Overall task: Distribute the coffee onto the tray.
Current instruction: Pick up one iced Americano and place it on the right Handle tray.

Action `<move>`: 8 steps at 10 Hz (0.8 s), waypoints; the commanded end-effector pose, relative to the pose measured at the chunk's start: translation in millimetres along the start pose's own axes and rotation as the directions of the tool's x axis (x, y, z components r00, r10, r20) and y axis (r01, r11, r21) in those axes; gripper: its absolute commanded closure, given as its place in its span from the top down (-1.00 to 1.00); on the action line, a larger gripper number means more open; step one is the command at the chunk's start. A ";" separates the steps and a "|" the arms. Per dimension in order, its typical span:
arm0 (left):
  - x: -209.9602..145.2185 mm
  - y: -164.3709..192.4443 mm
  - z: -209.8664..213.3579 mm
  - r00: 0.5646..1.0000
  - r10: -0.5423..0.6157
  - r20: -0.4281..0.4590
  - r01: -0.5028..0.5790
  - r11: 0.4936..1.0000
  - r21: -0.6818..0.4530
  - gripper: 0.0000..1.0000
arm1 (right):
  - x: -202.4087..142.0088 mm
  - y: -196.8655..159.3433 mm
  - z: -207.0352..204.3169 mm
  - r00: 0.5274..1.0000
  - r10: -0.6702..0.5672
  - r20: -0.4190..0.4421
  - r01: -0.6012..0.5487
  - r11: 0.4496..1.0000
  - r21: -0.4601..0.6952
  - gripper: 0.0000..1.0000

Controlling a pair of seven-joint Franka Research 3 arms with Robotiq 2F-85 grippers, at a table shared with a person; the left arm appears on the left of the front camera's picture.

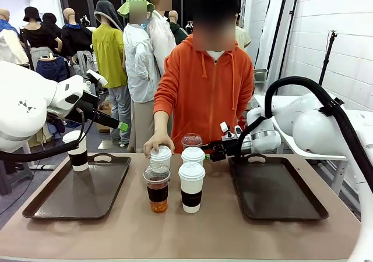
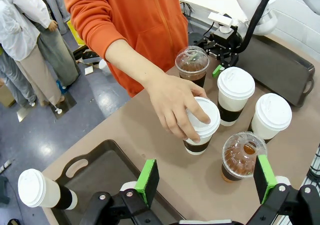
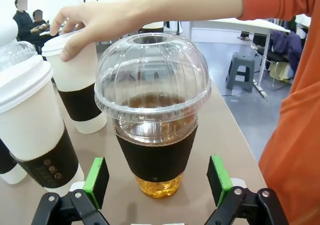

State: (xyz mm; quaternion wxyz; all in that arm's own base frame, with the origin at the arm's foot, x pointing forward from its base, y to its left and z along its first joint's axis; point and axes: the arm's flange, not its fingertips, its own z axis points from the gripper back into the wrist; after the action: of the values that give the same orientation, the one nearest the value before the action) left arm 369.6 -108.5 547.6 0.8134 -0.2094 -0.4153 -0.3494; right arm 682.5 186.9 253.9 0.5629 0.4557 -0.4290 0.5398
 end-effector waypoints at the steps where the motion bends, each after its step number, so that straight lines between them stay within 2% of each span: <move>1: -0.7 1.0 0.4 1.000 0.004 -0.002 -0.004 1.000 -0.001 1.00 | 0.6 -11.7 -12.1 1.000 -0.022 0.011 0.021 1.000 0.021 1.00; 8: -0.7 1.0 0.4 1.000 0.004 -0.002 -0.004 1.000 -0.001 1.00 | -0.5 -17.7 -41.9 0.999 -0.042 0.003 0.041 0.997 0.069 1.00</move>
State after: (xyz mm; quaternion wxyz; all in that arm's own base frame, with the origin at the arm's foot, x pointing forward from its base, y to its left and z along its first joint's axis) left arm 369.6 -108.5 547.6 0.8134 -0.2094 -0.4154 -0.3494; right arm 688.1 219.3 244.3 0.5583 0.4752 -0.4152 0.5386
